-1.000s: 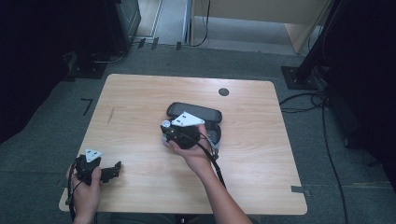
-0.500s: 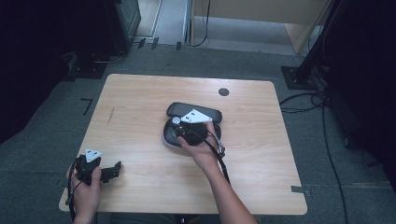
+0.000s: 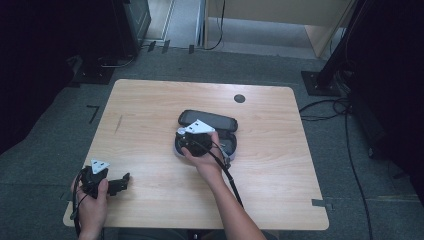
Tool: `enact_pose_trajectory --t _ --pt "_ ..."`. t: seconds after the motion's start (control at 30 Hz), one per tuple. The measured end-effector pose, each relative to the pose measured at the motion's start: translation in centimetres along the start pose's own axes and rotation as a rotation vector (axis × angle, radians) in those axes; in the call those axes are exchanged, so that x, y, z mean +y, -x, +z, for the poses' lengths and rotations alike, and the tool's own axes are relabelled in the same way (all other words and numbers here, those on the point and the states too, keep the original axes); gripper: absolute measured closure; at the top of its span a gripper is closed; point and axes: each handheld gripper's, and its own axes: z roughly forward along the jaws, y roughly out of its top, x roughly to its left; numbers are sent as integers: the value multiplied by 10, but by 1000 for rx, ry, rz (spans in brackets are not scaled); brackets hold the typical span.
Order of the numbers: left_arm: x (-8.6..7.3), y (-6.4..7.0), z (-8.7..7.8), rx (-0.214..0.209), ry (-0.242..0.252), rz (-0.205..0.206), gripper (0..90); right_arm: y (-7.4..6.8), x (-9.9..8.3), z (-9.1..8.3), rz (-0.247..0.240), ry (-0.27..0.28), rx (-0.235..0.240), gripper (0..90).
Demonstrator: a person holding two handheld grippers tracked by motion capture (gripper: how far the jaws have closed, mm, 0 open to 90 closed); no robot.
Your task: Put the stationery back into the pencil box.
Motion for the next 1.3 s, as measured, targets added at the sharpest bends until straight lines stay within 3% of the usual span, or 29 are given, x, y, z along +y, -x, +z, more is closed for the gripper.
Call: enact_pose_trajectory --t 0.2,0.53,0.77,0.93,1.2,1.3 --pt "0 0 0 0 0 0 0 6 -11 -4 4 -13 3 663" --pt "0 0 0 0 1 -2 0 16 -27 -30 -16 -45 36 661" --pt "0 0 0 0 1 -2 0 30 -40 -42 6 -90 51 658" --pt "0 0 0 0 1 -2 0 38 -48 -43 43 -127 31 654" --pt "0 0 0 0 1 -2 0 40 -52 -39 63 -135 29 622" --pt "0 0 0 0 1 -2 0 40 -54 -37 78 -140 11 655"
